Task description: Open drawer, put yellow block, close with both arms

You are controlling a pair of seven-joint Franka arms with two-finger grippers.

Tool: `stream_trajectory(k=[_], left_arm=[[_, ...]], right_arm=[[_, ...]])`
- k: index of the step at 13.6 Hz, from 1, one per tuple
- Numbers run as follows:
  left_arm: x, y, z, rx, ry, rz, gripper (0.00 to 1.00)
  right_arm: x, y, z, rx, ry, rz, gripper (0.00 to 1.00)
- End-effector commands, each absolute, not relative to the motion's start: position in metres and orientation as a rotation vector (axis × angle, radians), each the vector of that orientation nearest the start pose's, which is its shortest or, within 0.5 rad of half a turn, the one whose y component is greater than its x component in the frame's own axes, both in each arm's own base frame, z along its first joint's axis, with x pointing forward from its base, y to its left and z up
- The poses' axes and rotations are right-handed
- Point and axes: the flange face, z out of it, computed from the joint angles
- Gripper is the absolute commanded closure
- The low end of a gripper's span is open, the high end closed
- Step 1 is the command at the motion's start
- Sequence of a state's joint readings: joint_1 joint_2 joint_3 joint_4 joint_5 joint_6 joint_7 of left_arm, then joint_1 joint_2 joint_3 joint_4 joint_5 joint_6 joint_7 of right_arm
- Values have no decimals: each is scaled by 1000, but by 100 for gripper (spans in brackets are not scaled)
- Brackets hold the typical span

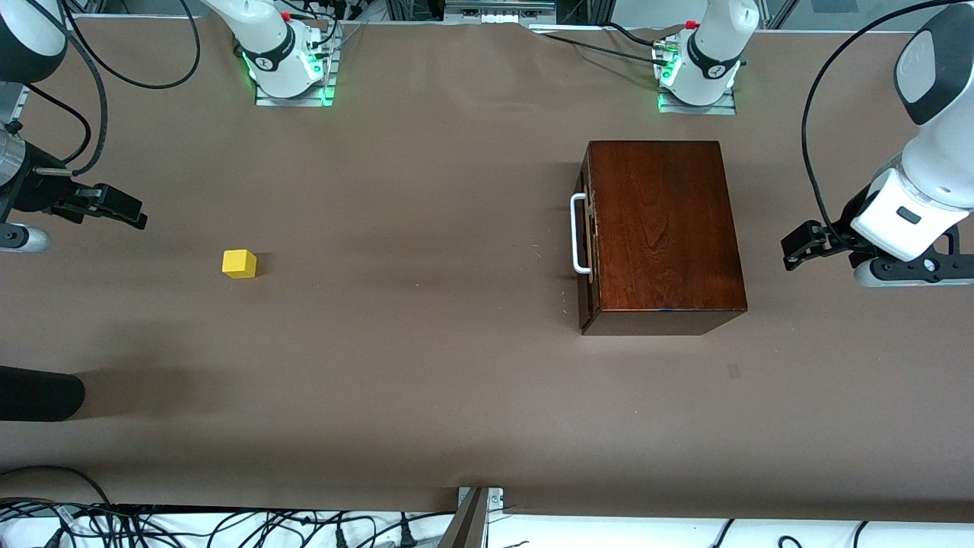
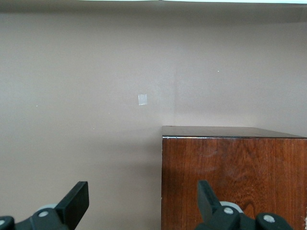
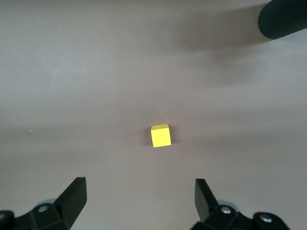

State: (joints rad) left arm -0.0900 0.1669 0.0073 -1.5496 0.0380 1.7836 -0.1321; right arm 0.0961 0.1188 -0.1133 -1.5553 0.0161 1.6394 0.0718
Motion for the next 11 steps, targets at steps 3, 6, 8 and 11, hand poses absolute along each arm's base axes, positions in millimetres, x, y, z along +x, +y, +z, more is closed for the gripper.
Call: stream_trajectory(k=[3,6,8,11], left_arm=[[614,-44,562,-3139,-15,-147,0],[615,-46,560,-3150,-26,-144,0],[615,-48,560,-3174,-38,-140,0],[615,-43,560,-3173,-50,-135,0]], right_arm=[[595,-8,574,-3116,168,50,0],[595,-8,574,-3101,181,53,0],[595,-10,574,-3101,183,50,0],[595,-12,575,-3100,191,43,0]])
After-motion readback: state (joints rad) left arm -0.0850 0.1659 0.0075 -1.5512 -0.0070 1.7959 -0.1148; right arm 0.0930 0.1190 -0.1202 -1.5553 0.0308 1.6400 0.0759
